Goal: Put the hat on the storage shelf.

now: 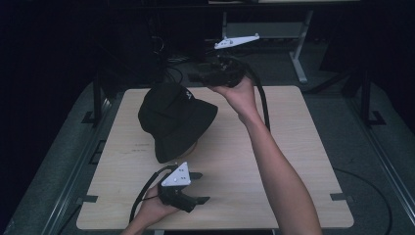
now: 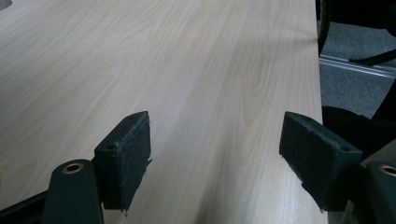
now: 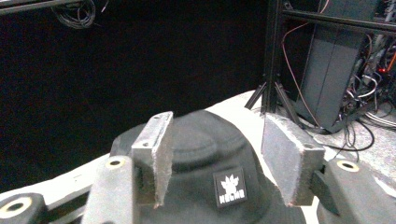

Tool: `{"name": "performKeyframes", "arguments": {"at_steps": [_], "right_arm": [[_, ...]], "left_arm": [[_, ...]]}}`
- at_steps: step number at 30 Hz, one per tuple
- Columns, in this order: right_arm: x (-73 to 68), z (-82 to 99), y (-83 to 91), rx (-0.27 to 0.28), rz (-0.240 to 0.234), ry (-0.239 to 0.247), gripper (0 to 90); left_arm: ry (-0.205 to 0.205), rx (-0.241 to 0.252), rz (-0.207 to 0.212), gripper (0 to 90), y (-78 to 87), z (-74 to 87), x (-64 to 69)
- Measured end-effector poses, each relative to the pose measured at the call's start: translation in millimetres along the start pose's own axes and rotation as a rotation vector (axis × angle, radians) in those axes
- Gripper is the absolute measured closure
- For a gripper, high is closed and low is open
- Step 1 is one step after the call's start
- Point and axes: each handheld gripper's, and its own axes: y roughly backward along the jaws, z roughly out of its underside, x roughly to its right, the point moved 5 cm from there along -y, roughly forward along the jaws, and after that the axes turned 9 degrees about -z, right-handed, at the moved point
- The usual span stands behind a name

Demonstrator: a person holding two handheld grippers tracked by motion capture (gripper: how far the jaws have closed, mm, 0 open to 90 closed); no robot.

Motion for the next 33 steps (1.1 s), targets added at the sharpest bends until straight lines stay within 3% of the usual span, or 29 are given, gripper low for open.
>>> {"name": "performKeyframes", "arguments": {"at_steps": [16,26,33], "right_arm": [[1.7,21.9,40.8,-0.011,0.048,-0.026,32.5],[4.2,37.7,64.5,-0.006,0.07,-0.047,30.5],[5.3,49.4,80.0,-0.003,0.087,-0.064,29.9]], "left_arm": [[0.018,0.007,0.002,22.9,-2.2,-0.6,-0.1],[-0.007,-0.001,-0.007,22.5,-1.7,-0.3,-1.8],[0.012,0.011,-0.006,22.1,-3.1,-0.9,0.1]]}}
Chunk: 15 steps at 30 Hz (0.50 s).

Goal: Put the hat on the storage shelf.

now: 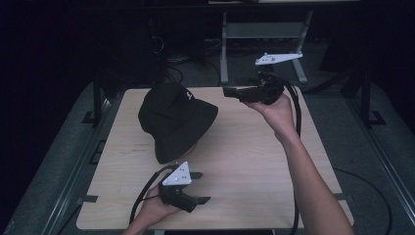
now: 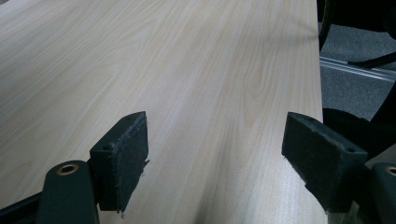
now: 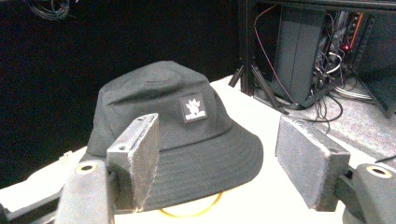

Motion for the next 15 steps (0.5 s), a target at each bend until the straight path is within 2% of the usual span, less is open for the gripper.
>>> {"name": "performKeyframes", "arguments": {"at_steps": [15], "right_arm": [[5.0,32.7,26.6,-0.005,0.017,-0.044,25.6]], "left_arm": [[-0.017,-0.011,-0.002,22.1,-1.8,-0.1,0.0]]}}
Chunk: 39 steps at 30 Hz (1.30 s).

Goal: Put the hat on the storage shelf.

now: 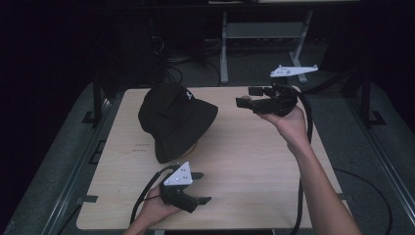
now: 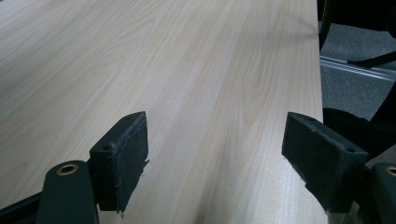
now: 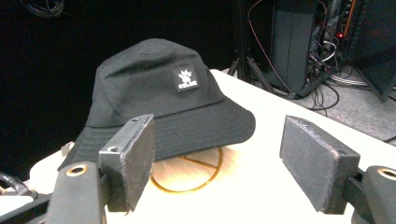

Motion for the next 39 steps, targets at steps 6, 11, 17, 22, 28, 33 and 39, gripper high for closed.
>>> {"name": "performKeyframes", "arguments": {"at_steps": [6,11,17,22,28,33,39], "right_arm": [[2.2,10.2,10.2,-0.002,0.011,-0.011,24.8],[2.2,16.2,17.8,0.0,0.018,-0.015,24.0],[1.5,22.9,25.3,-0.002,0.021,-0.02,23.4],[2.4,30.0,30.7,-0.007,0.028,-0.024,22.8],[3.7,39.5,37.6,-0.01,0.036,-0.03,22.2],[4.9,47.9,43.2,-0.01,0.044,-0.042,22.0],[4.6,56.1,48.8,-0.012,0.05,-0.048,21.2]], "left_arm": [[0.005,0.001,0.001,22.1,-0.5,0.1,0.5],[0.004,-0.001,0.0,22.0,-0.6,0.1,0.9],[0.008,0.0,-0.001,21.9,-0.3,0.0,1.1],[0.002,-0.001,-0.001,21.9,-0.1,-0.3,1.1],[0.003,-0.002,0.0,21.7,-0.6,-0.4,1.6],[0.003,-0.005,-0.001,21.4,-0.9,-0.7,2.3],[0.014,-0.005,0.0,21.2,-1.1,-0.9,1.7]]}}
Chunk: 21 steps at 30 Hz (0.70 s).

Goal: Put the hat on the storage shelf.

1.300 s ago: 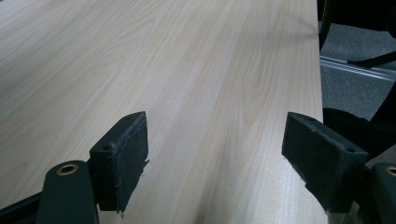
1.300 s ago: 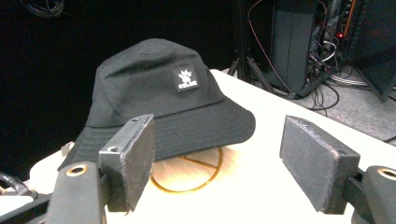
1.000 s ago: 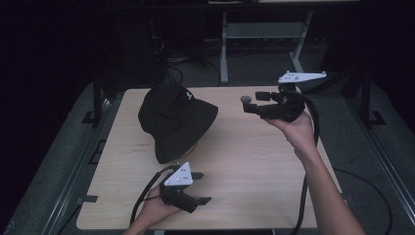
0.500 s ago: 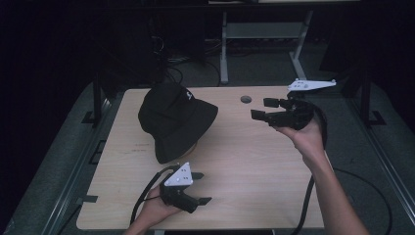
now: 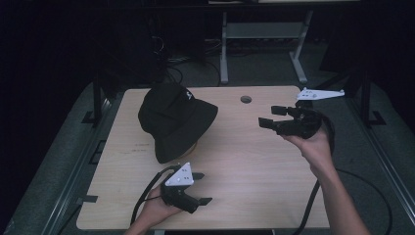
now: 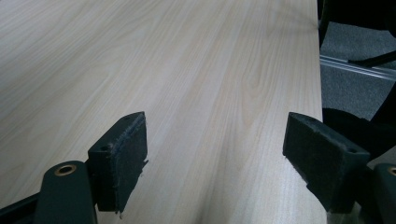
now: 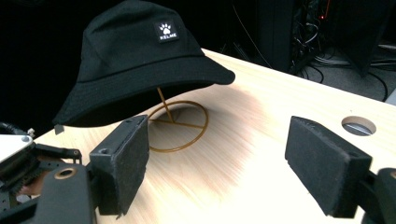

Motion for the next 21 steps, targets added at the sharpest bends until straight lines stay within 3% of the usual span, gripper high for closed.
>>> {"name": "performKeyframes", "arguments": {"at_steps": [21], "right_arm": [[4.8,32.5,17.7,-0.008,0.025,-0.026,19.5]], "left_arm": [[-0.005,-0.002,-0.006,20.7,-0.8,0.3,0.5]]}}
